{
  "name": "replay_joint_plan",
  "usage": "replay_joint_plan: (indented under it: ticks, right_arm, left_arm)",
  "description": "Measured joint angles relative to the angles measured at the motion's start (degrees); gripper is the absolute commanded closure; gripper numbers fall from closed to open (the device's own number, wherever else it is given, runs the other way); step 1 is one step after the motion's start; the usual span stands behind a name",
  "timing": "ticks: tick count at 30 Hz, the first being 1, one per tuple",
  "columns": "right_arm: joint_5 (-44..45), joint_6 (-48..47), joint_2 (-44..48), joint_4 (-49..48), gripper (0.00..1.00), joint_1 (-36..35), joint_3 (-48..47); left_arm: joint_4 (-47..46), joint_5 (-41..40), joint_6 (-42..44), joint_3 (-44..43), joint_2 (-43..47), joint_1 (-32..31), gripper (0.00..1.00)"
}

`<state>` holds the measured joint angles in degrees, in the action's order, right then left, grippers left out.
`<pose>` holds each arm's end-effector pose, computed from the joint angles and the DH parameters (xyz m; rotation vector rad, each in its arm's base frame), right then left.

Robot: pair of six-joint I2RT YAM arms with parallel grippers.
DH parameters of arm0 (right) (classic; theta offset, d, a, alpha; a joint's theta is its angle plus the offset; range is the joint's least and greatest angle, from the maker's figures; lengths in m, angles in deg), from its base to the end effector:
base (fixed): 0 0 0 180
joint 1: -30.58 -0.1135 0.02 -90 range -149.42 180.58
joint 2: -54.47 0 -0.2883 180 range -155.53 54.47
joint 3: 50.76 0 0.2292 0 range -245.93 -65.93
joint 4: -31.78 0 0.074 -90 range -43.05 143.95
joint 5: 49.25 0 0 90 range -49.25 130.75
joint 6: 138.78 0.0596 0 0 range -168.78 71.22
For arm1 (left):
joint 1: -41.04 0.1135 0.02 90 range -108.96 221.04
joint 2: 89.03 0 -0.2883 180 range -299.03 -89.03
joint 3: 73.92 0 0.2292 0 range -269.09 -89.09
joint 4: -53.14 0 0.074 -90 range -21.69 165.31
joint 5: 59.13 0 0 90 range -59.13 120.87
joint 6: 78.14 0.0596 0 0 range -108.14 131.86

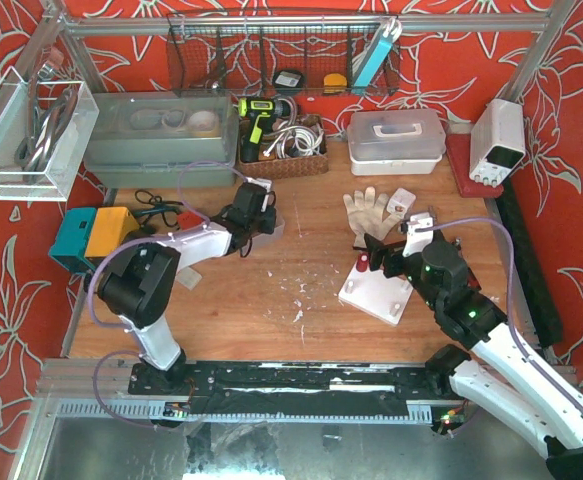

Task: Install the large spring

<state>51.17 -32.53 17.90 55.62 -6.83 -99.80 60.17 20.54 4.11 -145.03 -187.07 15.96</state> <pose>0.1196 0.0779 0.3086 -0.1973 1.7841 0.5160 0.3439 -0.1491 0.2211 0.2220 2.1443 -0.1371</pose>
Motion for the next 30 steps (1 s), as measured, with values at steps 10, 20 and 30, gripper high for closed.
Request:
replay_joint_plan:
  ticks: [10, 20, 30]
  right_arm:
    - [0.04, 0.0, 0.26, -0.07, 0.01, 0.0, 0.26]
    - [0.7, -0.02, 1.73, 0.0, 0.01, 0.0, 1.03]
    - [2.19, -0.02, 2.16, 0.02, 0.01, 0.0, 1.07]
  left_arm:
    - [0.26, 0.66, 0.26, -1.57, -4.5, 0.68, 0.64]
    - [-0.7, 0.09, 0.13, -3.26, -6.34, 0.72, 0.75]
    - [-0.66, 0.0, 0.04, -4.17, -7.15, 0.81, 0.87]
